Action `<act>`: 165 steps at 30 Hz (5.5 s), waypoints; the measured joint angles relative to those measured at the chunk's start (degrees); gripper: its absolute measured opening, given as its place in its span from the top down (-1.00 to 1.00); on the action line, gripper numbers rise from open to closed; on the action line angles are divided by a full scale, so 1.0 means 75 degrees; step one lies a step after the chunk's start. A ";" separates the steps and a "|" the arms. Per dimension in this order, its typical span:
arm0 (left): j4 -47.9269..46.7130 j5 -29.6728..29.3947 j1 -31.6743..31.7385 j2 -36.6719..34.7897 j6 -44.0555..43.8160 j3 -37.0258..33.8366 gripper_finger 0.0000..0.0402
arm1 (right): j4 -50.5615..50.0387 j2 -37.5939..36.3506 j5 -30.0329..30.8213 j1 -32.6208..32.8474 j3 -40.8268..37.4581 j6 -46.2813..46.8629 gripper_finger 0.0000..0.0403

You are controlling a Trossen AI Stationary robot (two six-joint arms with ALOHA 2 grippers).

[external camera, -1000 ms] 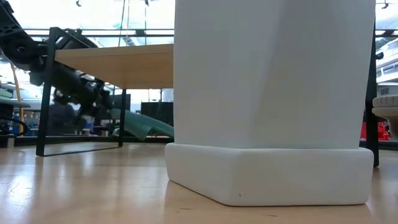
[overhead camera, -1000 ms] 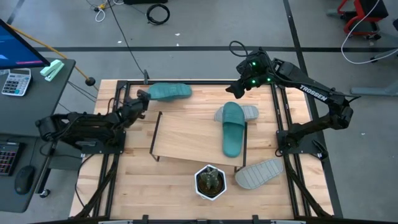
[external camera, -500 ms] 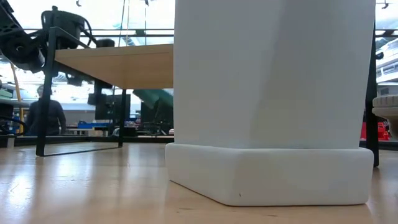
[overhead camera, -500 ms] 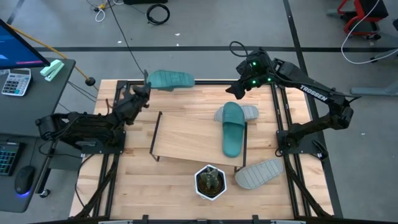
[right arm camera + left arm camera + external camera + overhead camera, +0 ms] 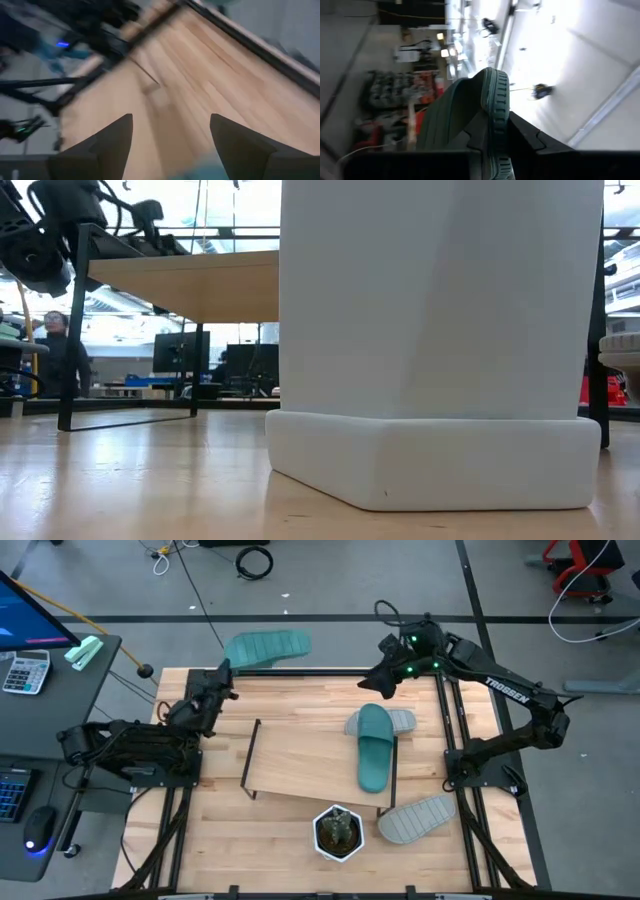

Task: Pick and place slides into the shelf
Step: Put the green slide on the shelf

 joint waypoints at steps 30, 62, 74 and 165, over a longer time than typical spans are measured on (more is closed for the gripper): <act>-0.6171 0.0201 -0.1285 0.0064 0.2167 0.5982 0.74 | 0.0572 0.0343 0.8088 0.3308 0.1555 -0.6949 -0.39; -0.6969 0.7980 -0.0762 0.0058 0.4493 0.6936 0.75 | 0.1571 -0.0261 0.7493 0.3649 0.3468 -0.5620 -0.42; -0.2840 1.1427 0.0029 0.0044 0.4939 0.6936 0.75 | -0.1403 -0.0229 0.2313 0.2453 0.4500 0.0005 -0.42; -0.1700 1.2717 0.2465 0.0711 0.5155 0.8172 0.76 | -0.0370 0.0637 0.2492 0.3428 0.4483 -0.4247 -0.28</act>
